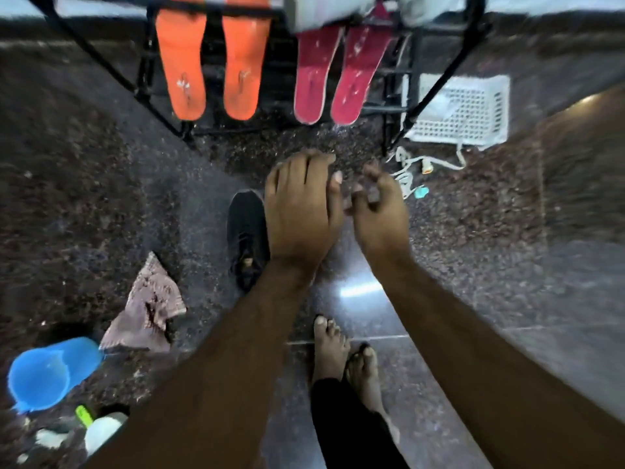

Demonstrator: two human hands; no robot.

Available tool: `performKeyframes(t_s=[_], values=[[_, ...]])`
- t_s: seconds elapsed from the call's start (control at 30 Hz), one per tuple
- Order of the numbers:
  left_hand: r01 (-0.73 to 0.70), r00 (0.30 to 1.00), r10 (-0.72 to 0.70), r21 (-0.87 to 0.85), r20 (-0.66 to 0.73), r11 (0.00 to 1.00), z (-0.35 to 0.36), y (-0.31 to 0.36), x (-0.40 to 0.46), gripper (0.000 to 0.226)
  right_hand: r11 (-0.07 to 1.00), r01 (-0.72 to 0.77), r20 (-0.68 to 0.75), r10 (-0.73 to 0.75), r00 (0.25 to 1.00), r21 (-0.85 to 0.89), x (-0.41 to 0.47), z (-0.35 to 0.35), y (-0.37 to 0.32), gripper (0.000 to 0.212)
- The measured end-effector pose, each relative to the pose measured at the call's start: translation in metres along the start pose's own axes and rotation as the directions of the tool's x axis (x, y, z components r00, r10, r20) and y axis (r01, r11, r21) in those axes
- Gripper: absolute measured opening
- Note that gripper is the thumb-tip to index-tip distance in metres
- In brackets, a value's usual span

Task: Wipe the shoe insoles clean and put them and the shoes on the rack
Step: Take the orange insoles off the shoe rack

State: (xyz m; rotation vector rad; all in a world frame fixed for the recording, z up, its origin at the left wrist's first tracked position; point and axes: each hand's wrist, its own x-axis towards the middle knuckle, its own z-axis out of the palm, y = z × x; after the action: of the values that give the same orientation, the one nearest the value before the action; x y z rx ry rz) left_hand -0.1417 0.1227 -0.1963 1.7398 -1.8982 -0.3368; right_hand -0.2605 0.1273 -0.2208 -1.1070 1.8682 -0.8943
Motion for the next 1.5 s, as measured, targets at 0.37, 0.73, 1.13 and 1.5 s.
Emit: performKeyframes(t_s=[0.37,0.73,1.13,1.5], values=[[-0.306,0.948,0.318,0.203,-0.029,0.930,-0.059,0.091,0.136,0.034,0.903,0.051,-0.269,0.073,0.960,0.427,0.088,-0.084,-0.146,0.023],[-0.498,0.866,0.438,0.490,0.240,0.716,-0.031,0.042,0.198,0.036,0.396,-0.488,0.280,0.476,0.833,0.778,0.152,-0.043,-0.162,0.033],[-0.674,0.734,0.478,0.603,0.482,0.427,-0.067,0.019,0.215,0.042,0.755,0.049,0.055,-0.112,0.992,0.654,0.125,-0.105,-0.166,0.016],[-0.530,0.848,0.382,0.581,0.367,0.617,-0.105,0.008,0.165,0.046,0.967,0.201,0.069,-0.213,0.975,0.155,-0.003,-0.108,-0.062,0.017]])
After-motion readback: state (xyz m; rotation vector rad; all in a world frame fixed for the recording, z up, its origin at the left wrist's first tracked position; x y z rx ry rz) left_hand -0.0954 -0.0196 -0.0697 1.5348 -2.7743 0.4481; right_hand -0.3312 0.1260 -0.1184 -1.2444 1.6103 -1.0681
